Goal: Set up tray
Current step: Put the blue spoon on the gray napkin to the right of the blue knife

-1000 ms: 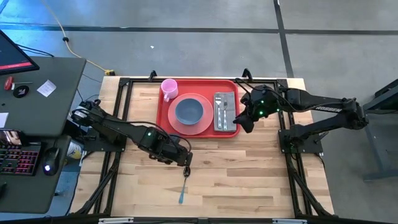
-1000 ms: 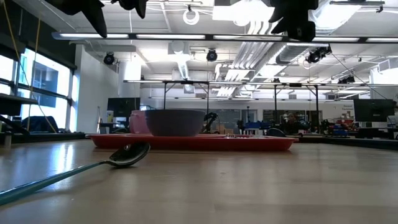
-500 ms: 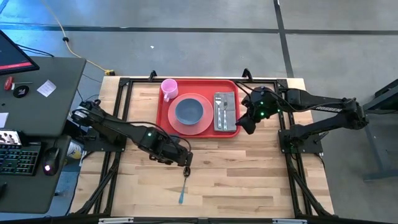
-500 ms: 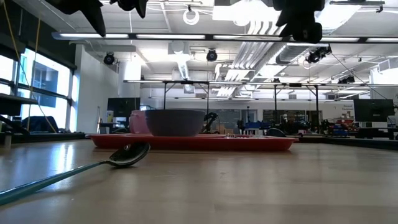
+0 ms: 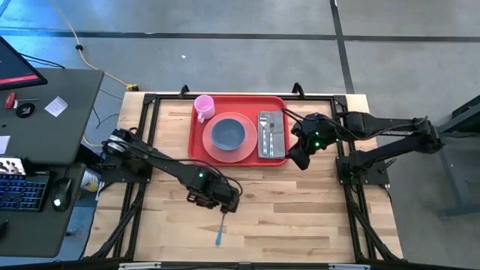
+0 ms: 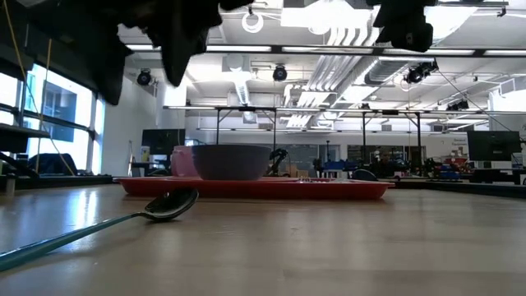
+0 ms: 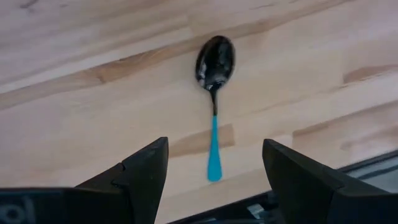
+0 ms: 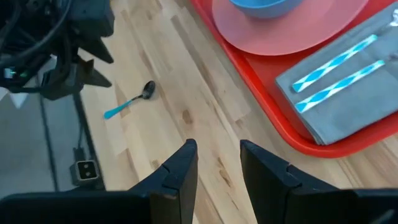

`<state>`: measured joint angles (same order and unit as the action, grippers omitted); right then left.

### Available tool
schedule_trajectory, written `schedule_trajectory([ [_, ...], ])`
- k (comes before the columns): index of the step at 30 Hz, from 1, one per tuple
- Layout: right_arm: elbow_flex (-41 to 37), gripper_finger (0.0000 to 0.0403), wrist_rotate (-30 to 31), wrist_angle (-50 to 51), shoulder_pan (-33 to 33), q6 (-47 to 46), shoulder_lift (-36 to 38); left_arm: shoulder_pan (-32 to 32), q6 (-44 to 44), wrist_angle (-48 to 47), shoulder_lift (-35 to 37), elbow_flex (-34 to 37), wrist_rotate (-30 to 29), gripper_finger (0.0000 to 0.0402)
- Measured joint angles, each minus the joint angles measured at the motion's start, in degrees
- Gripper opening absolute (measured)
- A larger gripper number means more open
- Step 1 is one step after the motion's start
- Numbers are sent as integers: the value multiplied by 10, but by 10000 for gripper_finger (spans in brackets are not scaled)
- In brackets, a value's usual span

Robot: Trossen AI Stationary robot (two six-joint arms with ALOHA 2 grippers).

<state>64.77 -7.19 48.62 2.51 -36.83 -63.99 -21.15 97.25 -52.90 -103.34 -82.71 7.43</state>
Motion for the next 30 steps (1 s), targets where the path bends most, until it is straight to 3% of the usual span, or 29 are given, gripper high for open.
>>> schedule_trajectory([
  [10,0,113,32,11,-37,-29,0,0,-13,53,-63,-2,41,291],
  [21,0,113,106,17,-77,-144,0,-8,-49,68,-101,1,41,291],
  [30,0,113,116,8,-120,-227,0,-21,-48,113,-136,-2,23,287],
])
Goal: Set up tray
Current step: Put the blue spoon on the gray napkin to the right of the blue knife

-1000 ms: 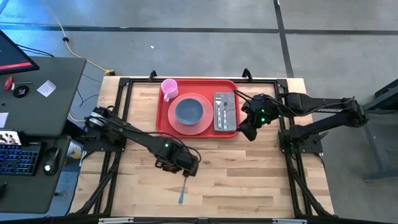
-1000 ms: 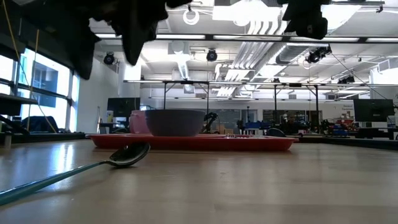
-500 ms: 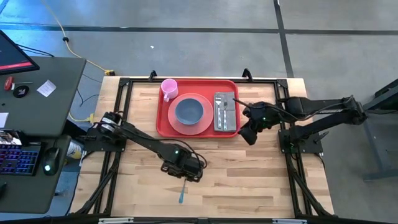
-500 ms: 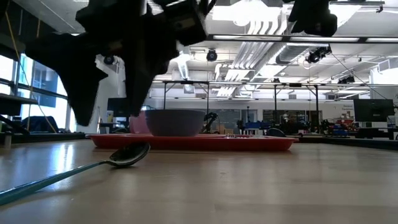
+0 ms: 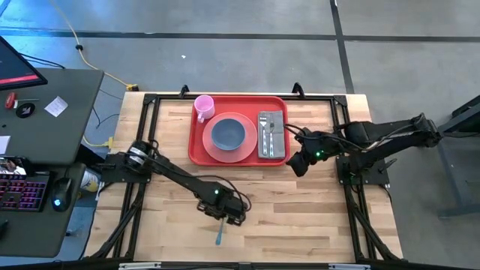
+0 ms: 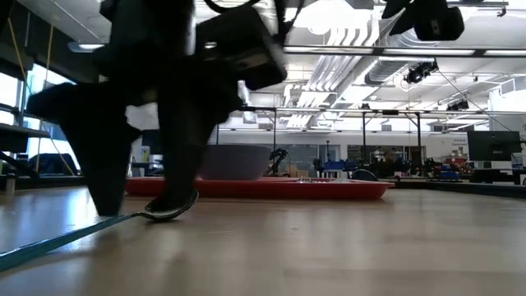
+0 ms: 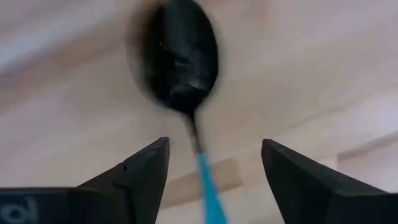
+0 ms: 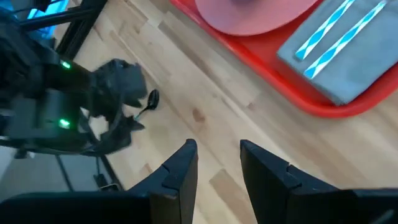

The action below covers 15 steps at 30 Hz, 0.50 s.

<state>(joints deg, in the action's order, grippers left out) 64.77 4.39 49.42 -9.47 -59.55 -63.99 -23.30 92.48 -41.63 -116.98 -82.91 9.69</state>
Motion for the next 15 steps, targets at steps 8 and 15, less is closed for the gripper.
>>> schedule_trajectory([
  [8,0,113,23,-23,-43,-66,0,-4,-6,-27,-9,0,2,224],
  [15,0,113,37,-39,-54,-27,0,-3,20,-27,-10,0,2,186],
])
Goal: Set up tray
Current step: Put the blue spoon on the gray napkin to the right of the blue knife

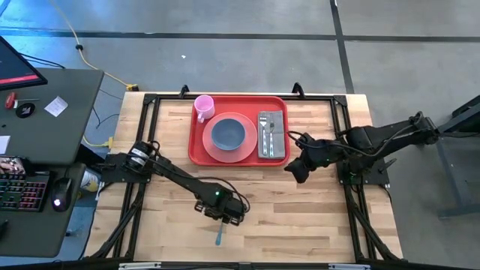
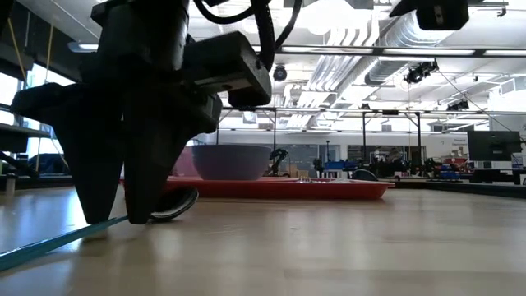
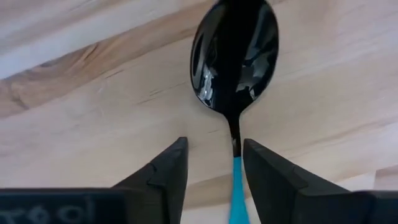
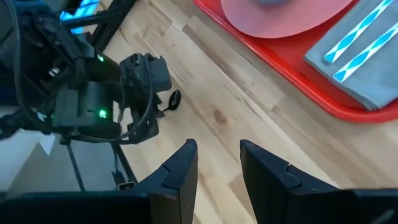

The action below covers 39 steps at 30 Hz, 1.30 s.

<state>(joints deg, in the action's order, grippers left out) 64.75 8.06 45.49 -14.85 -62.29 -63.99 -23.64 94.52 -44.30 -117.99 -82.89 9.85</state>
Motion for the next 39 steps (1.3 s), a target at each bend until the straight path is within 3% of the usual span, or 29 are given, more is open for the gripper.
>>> schedule_trajectory([
  [8,0,113,-21,8,0,75,0,0,77,23,-1,0,-13,182],
  [20,0,113,-21,30,1,149,0,0,110,21,-1,0,-33,177],
  [24,0,113,-22,35,1,150,0,3,120,15,-1,0,-38,139],
  [31,0,113,-36,37,1,149,0,3,136,9,-1,0,-57,31],
  [36,0,113,-58,42,1,148,0,17,152,20,-1,0,-65,30],
  [39,0,113,-72,53,1,148,0,35,154,30,-2,1,-57,55],
])
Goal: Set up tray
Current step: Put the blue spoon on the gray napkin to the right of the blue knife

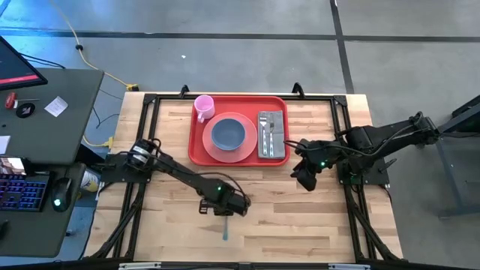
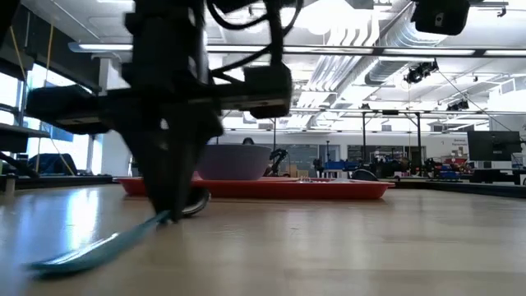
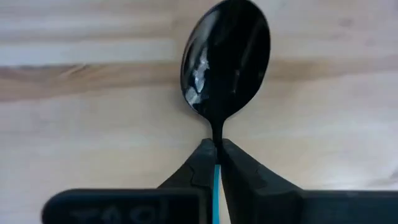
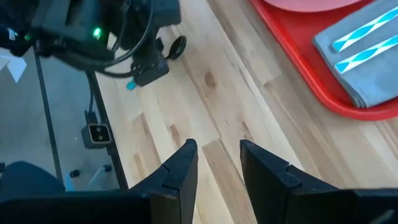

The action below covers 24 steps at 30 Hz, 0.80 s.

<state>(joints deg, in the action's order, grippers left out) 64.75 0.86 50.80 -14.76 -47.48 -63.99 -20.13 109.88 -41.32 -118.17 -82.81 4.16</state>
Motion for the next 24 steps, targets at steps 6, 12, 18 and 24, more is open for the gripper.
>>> schedule_trajectory([
  [6,0,112,-29,19,-4,0,2,36,11,26,-1,1,-1,44],
  [12,0,113,-23,53,-30,-5,16,74,16,69,-2,1,-12,31],
  [18,0,113,8,84,-64,-18,34,114,30,121,-3,2,-23,77],
  [24,0,113,66,107,-96,-47,42,134,36,196,-3,2,-39,85],
])
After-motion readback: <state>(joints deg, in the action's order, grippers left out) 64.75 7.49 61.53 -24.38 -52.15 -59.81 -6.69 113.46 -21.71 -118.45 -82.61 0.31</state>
